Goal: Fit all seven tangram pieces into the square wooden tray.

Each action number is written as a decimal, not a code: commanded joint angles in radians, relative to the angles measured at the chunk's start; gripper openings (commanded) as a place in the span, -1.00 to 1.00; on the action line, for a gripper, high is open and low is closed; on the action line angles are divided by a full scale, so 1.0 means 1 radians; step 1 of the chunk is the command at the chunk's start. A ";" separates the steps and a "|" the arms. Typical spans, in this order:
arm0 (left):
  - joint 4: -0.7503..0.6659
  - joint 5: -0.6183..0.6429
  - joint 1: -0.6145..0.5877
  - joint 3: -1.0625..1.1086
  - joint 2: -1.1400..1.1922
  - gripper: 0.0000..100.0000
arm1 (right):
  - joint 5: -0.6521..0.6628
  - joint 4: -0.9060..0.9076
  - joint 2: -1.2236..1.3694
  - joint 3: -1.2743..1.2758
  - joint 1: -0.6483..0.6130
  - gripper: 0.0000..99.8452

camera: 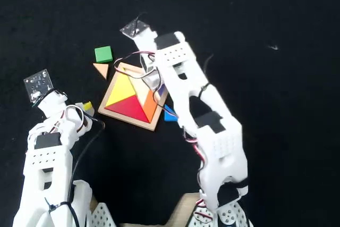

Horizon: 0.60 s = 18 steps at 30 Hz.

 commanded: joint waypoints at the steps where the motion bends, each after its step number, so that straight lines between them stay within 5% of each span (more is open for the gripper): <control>1: -0.017 0.006 0.015 -0.007 0.002 -0.56 | -0.066 -0.012 0.048 -0.101 -0.017 -0.62; 18: -0.017 0.008 0.015 -0.007 0.002 -0.56 | -0.066 0.023 0.101 -0.127 -0.049 -0.60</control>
